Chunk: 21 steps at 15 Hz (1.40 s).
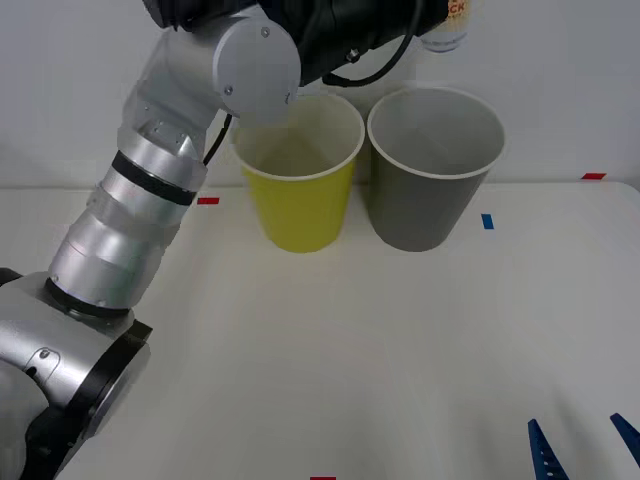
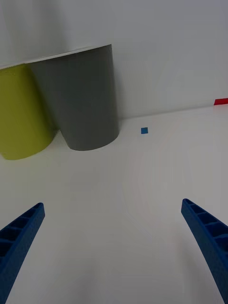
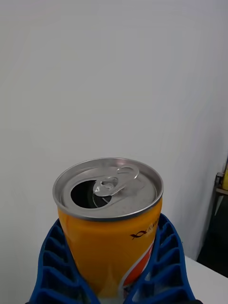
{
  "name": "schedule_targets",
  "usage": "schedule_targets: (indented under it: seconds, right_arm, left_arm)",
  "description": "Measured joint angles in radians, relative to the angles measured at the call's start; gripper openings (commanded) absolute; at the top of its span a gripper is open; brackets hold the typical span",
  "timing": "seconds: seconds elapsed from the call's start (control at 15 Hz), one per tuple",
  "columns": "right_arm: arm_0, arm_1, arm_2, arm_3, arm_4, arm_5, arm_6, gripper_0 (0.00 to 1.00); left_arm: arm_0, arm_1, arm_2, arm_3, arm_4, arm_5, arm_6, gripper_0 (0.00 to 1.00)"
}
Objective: Put cans in the gray bin and PET bottles in the light green bin.
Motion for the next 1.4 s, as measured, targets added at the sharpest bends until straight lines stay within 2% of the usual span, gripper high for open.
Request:
schedule_targets:
  seconds: [0.13, 0.53, 1.4]
  right_arm:
    - [0.0, 0.0, 0.0, 0.0, 0.0, 0.0, 0.0, 1.0]
    - [0.0, 0.0, 0.0, 0.0, 0.0, 0.0, 0.0, 1.0]
    - [0.0, 0.0, 0.0, 0.0, 0.0, 0.0, 0.0, 1.0]
  left_arm:
    - [-0.001, 0.0, -0.069, 0.057, 0.001, -0.122, -0.001, 0.0]
    - [-0.022, -0.02, -0.154, 0.171, -0.004, -0.235, -0.007, 0.0]
    - [-0.022, -0.019, -0.196, 0.216, -0.037, -0.258, -0.023, 0.0]
